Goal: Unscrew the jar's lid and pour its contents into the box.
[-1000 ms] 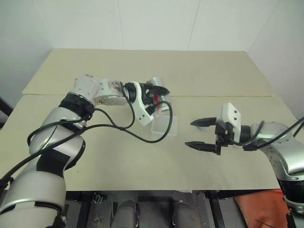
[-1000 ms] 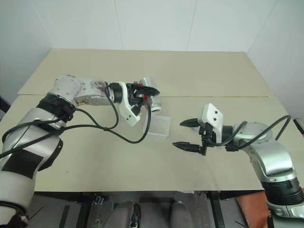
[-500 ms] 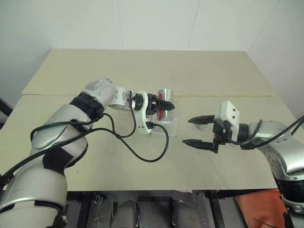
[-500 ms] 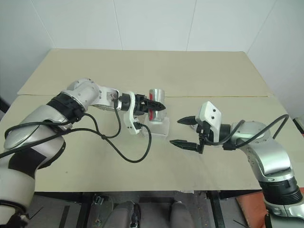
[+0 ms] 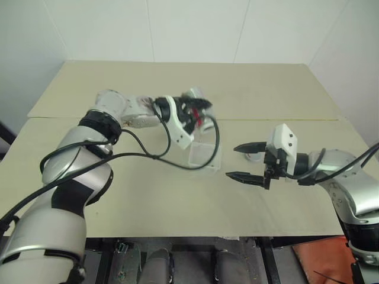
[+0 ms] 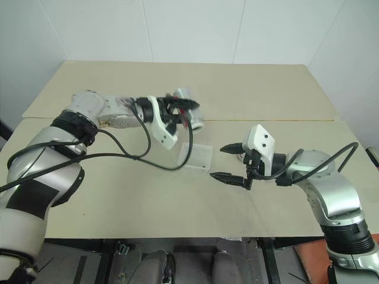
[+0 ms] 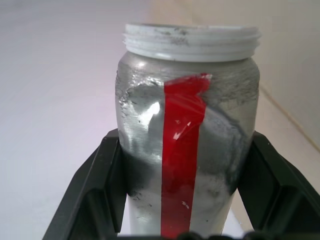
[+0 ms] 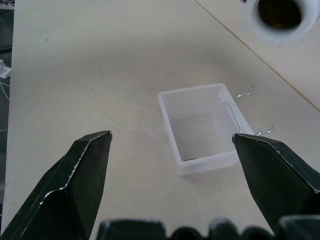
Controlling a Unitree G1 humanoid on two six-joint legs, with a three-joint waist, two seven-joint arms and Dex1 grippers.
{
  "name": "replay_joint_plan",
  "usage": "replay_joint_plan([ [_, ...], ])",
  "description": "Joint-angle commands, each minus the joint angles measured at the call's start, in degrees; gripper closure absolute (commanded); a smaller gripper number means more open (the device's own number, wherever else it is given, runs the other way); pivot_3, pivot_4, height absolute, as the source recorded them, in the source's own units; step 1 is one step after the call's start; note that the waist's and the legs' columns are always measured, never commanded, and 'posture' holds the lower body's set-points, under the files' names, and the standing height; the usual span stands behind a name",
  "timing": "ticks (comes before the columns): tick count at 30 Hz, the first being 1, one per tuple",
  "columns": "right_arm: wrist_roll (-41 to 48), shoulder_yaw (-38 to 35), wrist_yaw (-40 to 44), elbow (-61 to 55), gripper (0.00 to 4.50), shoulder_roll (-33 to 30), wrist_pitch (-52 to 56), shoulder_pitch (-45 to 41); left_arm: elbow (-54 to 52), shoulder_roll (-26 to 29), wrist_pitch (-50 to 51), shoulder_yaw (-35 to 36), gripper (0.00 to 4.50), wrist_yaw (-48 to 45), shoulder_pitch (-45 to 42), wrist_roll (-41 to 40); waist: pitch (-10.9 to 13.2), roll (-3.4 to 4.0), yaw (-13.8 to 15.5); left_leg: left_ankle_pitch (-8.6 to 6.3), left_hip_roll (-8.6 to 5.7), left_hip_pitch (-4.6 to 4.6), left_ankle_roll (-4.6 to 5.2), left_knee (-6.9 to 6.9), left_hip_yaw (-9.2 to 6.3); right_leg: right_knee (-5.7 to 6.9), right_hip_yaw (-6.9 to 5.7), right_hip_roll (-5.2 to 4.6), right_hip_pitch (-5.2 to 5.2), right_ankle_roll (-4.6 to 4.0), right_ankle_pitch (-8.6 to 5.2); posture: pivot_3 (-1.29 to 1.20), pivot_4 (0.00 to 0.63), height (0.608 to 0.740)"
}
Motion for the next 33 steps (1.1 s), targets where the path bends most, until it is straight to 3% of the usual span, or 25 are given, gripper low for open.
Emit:
replay_joint_plan([
  [1, 1.8, -1.6, 0.6, 0.7, 0.03, -0.1, 0.3, -2.0, -0.7, -2.2, 6.0, 12.3, 1.84, -20.3, 4.9, -23.1, 0.0, 0.05, -0.1, 0.00, 0.00, 0.00, 0.00, 0.05, 0.00, 0.03, 0.00, 0.00, 0.01, 0.00, 0.00, 0.00, 0.150, 0.740],
  [4, 2.3, -1.9, 0.8, 2.4, 0.03, 0.4, 0.4, -3.3, -10.1, -5.0, 22.1, 23.0, 1.84, -39.5, 12.0, -44.9, 0.0, 0.05, -0.2, 0.01, 0.03, 0.01, -0.02, 0.19, 0.01, 0.17, 0.00, -0.03, 0.01, 0.01, 0.00, 0.00, 0.150, 0.740],
  [6, 2.7, -2.1, 0.7, 3.0, 0.03, 0.7, 0.2, -3.6, -18.4, -5.6, 33.5, 28.0, 1.84, -47.3, 16.7, -55.2, 0.0, 0.04, -0.4, 0.02, 0.05, -0.02, -0.03, 0.24, -0.03, 0.27, 0.02, -0.02, -0.02, 0.01, -0.01, 0.00, 0.150, 0.740],
  [10, 2.8, -2.0, 0.4, 3.9, 0.03, 1.0, -0.1, -4.5, -35.0, -5.4, 51.0, 34.1, 1.84, -49.6, 28.2, -66.9, 0.0, 0.05, -1.0, 0.01, 0.02, -0.03, -0.01, 0.23, -0.35, 0.37, 0.13, -0.01, -0.11, 0.05, -0.03, 0.00, 0.150, 0.740],
  [15, 3.1, -2.0, -0.1, 3.8, 0.03, 1.5, -0.2, -4.5, -45.8, -5.5, 60.4, 37.2, 1.84, -45.2, 37.6, -69.0, 0.0, 0.05, -1.2, -0.05, -0.02, 0.11, 0.09, 0.25, -0.43, 0.44, 0.17, -0.02, 0.00, 0.06, -0.04, 0.00, 0.150, 0.740],
  [21, 3.8, -2.4, -0.7, 2.7, 0.03, 1.9, 0.1, -3.7, -55.1, -7.9, 63.4, 39.1, 1.84, -39.4, 47.4, -69.1, 0.0, 0.05, -0.9, -0.07, -0.03, 0.20, 0.12, 0.24, -0.43, 0.42, 0.21, -0.04, 0.05, 0.06, -0.04, 0.00, 0.150, 0.740],
  [26, 3.9, -2.4, -1.1, 2.2, 0.03, 2.4, 0.3, -3.6, -56.0, -11.5, 60.4, 39.3, 1.84, -34.0, 52.5, -66.2, 0.0, 0.05, -0.4, -0.08, -0.05, 0.27, 0.12, 0.23, -0.41, 0.43, 0.22, -0.07, 0.11, 0.05, -0.03, 0.00, 0.150, 0.740],
  [33, 3.7, -1.8, -1.4, 1.4, 0.03, 2.7, 0.4, -3.6, -49.0, -15.6, 52.9, 40.0, 1.84, -27.3, 53.5, -62.5, 0.0, 0.05, 0.0, -0.10, -0.08, 0.31, 0.16, 0.22, -0.38, 0.42, 0.24, -0.09, 0.13, 0.05, -0.03, 0.00, 0.150, 0.740],
])
